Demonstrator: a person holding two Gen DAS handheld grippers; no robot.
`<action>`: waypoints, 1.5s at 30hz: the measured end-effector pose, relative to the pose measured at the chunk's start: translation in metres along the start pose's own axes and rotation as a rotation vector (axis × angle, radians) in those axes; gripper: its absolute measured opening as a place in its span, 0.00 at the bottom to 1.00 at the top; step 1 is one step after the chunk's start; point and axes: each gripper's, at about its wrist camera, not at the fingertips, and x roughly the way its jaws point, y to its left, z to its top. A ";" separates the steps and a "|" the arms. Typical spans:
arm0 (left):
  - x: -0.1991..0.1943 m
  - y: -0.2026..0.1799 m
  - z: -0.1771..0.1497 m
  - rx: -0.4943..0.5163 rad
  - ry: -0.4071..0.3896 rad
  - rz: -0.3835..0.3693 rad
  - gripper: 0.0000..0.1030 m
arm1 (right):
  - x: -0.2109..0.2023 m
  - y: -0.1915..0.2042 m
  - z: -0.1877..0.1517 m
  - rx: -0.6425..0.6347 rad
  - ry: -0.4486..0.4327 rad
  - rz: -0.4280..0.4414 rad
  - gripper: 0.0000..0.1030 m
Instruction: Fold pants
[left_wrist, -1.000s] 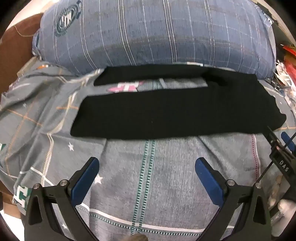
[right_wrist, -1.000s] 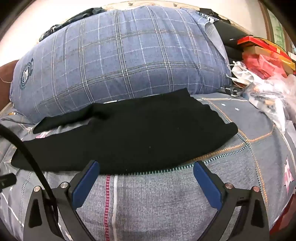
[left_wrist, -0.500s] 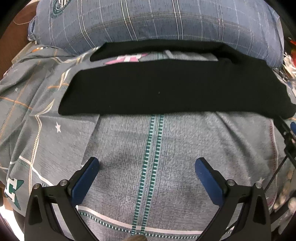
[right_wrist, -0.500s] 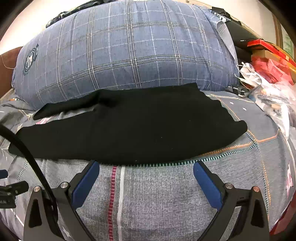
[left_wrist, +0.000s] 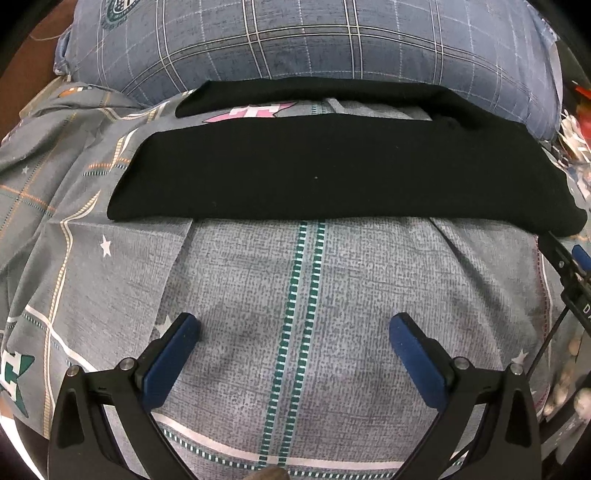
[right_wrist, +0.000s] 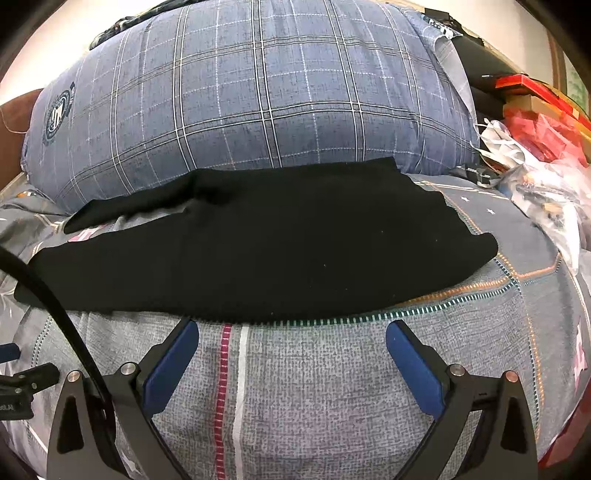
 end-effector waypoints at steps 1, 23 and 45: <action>0.000 0.000 0.000 -0.002 -0.003 -0.002 1.00 | 0.001 0.000 -0.001 0.000 0.004 0.002 1.00; 0.000 -0.004 0.002 0.000 -0.007 -0.005 1.00 | 0.011 0.005 -0.006 -0.014 0.048 -0.024 1.00; -0.007 -0.006 -0.017 0.022 -0.059 -0.020 1.00 | 0.014 0.006 -0.008 -0.016 0.035 -0.019 1.00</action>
